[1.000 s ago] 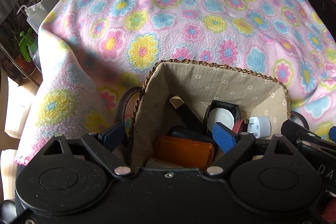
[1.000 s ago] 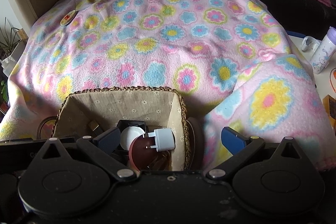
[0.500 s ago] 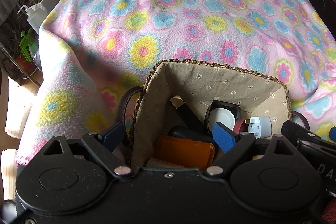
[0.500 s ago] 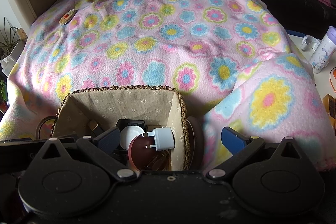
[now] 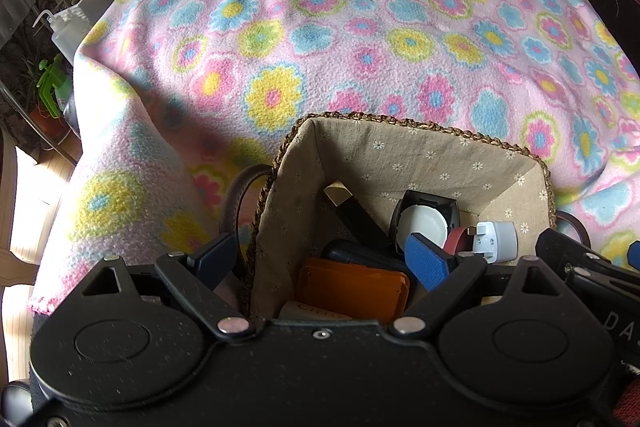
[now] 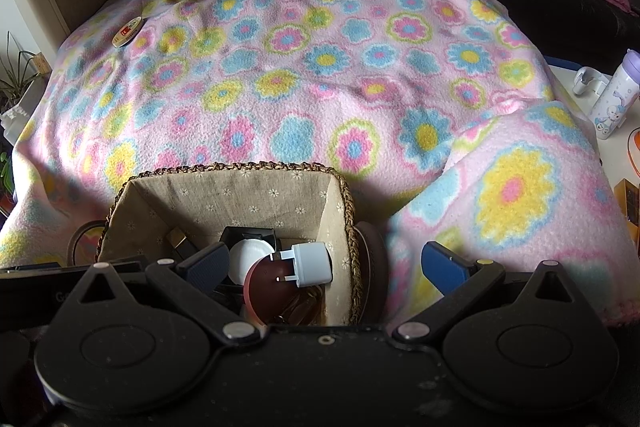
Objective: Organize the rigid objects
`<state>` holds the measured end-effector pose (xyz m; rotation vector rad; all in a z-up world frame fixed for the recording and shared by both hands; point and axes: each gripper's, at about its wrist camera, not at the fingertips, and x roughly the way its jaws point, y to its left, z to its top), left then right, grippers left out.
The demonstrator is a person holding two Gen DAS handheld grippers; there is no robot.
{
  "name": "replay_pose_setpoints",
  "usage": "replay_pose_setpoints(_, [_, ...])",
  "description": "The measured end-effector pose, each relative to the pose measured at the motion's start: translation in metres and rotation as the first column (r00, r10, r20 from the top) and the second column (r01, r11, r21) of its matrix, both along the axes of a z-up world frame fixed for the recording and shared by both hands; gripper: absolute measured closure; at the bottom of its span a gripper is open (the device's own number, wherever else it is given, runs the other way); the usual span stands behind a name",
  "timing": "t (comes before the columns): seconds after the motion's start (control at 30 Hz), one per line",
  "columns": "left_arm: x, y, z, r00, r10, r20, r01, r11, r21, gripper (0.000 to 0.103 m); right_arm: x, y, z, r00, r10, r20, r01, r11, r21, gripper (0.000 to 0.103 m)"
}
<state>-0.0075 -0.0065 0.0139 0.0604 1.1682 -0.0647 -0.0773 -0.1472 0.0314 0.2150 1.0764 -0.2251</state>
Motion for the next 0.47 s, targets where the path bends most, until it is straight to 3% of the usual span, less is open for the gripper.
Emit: replay_pose_setpoints(0.47, [-0.0006, -0.0021, -0.0015, 1.0, -0.009, 0.002, 0.009, 1.0, 0.015, 0.015, 0.0, -0.0001, -0.0005, 1.0, 0.0, 0.0, 0.0, 1.0, 0.001, 0.0])
